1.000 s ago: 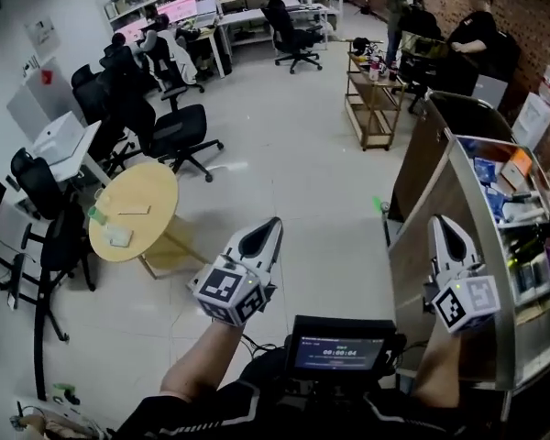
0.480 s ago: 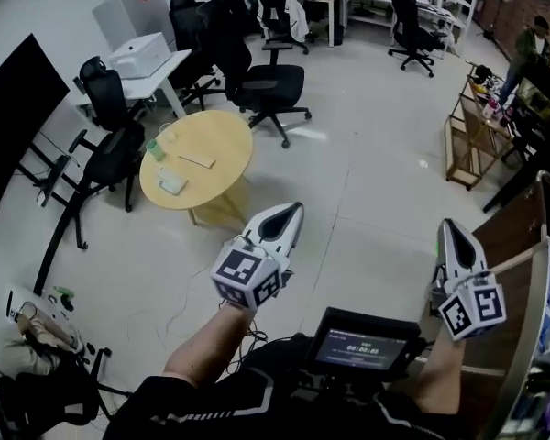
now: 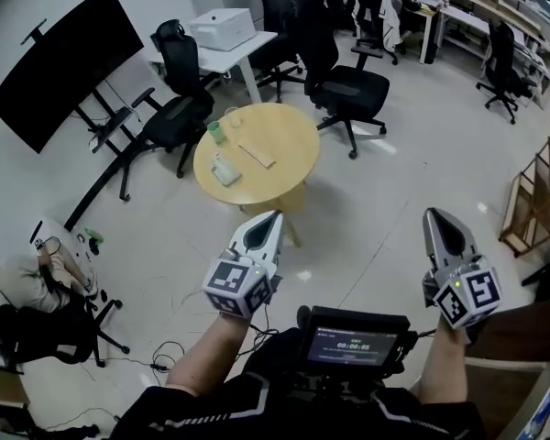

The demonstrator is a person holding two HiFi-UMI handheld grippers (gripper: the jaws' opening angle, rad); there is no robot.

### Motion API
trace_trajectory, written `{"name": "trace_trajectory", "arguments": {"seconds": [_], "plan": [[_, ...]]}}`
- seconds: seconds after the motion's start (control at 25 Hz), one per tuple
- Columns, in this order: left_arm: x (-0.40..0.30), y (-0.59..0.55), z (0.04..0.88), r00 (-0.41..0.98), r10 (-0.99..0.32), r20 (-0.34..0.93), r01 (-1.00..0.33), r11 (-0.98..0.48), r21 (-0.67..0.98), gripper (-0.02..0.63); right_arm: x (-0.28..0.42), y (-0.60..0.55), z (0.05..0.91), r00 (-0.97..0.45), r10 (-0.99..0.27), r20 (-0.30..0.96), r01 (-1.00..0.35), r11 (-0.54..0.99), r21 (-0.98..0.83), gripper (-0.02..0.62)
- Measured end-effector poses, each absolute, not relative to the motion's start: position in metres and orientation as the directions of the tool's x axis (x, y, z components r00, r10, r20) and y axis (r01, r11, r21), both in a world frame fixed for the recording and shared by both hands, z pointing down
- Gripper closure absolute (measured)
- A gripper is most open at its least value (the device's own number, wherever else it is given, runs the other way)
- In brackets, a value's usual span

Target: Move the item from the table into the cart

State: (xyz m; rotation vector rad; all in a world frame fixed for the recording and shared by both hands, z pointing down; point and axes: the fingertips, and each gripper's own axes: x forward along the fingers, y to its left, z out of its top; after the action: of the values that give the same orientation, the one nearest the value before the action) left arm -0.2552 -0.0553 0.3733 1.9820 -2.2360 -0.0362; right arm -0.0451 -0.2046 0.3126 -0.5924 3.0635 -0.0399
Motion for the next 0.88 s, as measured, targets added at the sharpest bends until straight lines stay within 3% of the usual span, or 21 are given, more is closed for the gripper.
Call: {"name": "trace_trajectory", "arguments": {"seconds": [0.2,0.56,0.64,0.76,0.88], "plan": [[-0.388,-0.071,0.404,-0.205,-0.975,0.091,-0.97,0.215,0.116,0.604,-0.203,-0.242,0.334,-0.961,-0.27,-0.055,-0.27,0.963,-0.016,0.592],[-0.584,-0.142,0.397,-0.382,-0.918,0.105,-0.909,0.394,0.137,0.604,-0.451,-0.344,0.342,-0.994,-0.092,0.05,-0.093,0.995,-0.018,0.592],[-0.628,-0.155,0.402,-0.45,-0.884,0.129,-0.874,0.465,0.14,0.604,-0.504,-0.369,0.347,-0.996,-0.058,0.066,-0.059,0.998,-0.02,0.506],[-0.681,-0.175,0.417,-0.558,-0.81,0.179,-0.8,0.583,0.14,0.604,-0.571,-0.405,0.371,-0.994,0.002,0.108,-0.002,0.999,-0.039,0.499],[-0.715,-0.196,0.422,-0.598,-0.775,0.205,-0.763,0.628,0.152,0.604,-0.63,-0.431,0.386,-0.984,0.09,0.154,0.083,0.995,-0.053,0.443]]}}
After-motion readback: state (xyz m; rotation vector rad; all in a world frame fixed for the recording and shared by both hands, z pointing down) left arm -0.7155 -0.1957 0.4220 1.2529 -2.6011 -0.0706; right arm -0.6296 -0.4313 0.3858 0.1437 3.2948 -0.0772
